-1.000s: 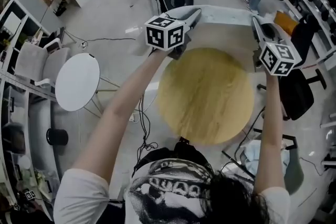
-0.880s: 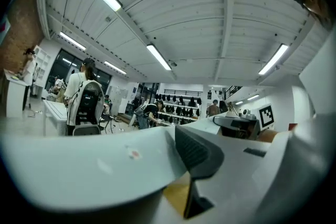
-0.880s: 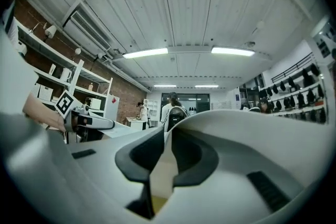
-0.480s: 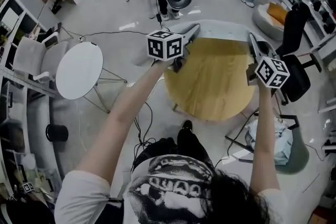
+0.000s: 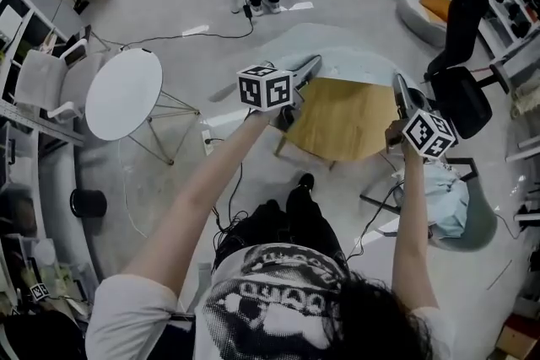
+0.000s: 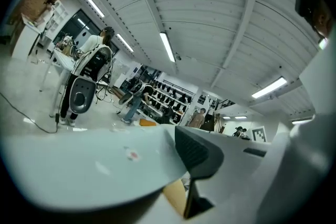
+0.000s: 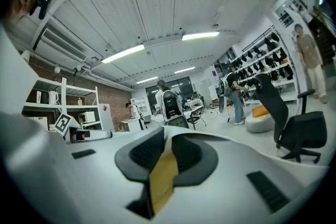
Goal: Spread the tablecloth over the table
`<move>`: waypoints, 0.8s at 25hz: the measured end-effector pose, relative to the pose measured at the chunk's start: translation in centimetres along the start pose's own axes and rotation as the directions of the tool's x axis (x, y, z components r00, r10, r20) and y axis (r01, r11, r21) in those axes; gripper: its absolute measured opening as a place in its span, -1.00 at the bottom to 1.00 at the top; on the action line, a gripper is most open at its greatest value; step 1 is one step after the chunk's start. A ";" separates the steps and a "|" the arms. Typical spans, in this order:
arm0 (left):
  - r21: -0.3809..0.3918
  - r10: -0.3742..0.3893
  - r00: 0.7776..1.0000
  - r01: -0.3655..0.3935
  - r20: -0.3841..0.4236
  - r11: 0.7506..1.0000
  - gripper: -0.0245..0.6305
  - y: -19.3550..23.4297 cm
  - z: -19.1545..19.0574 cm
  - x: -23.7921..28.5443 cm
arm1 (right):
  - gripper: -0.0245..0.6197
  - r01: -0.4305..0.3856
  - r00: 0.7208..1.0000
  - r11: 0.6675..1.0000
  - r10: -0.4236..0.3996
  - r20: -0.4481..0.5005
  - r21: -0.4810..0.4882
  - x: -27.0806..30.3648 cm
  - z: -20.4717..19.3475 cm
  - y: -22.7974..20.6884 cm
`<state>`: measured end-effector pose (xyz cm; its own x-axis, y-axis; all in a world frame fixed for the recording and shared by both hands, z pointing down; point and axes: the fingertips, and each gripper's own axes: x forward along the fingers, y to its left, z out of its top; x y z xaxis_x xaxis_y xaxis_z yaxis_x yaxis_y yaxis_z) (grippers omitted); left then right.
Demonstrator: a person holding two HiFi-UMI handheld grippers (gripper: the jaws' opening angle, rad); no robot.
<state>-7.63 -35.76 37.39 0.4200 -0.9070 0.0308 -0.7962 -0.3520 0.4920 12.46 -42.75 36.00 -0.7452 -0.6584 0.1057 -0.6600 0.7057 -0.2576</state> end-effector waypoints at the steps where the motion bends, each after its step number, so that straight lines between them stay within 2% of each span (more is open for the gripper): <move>1: -0.018 0.000 1.000 0.000 -0.005 1.000 -0.70 -0.2 -0.9 -0.3 | -0.77 0.003 1.000 1.000 -0.003 -0.006 0.014 -0.6 -0.7 -0.1; 8: -0.135 0.029 0.999 -0.031 -0.015 0.990 -0.70 -1.3 -6.0 -1.2 | -0.77 -0.002 0.999 0.998 0.005 -0.048 0.064 -3.5 -4.3 -1.5; 14: -0.169 0.078 0.997 -0.081 -0.022 0.982 -0.70 -2.9 -9.4 -0.7 | -0.77 -0.047 0.995 0.994 0.055 -0.079 0.102 -5.3 -5.9 -3.8; 20: -0.220 0.150 0.988 -0.153 -0.030 0.963 -0.70 -5.6 -14.3 0.9 | -0.77 -0.080 0.987 0.983 0.102 -0.128 0.165 -7.9 -8.3 -8.0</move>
<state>3.42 -31.30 47.16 0.3089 -0.9421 0.1306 -0.7357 -0.1496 0.6605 22.82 -41.01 45.16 -0.8144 -0.5442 0.2013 -0.5736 0.7029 -0.4206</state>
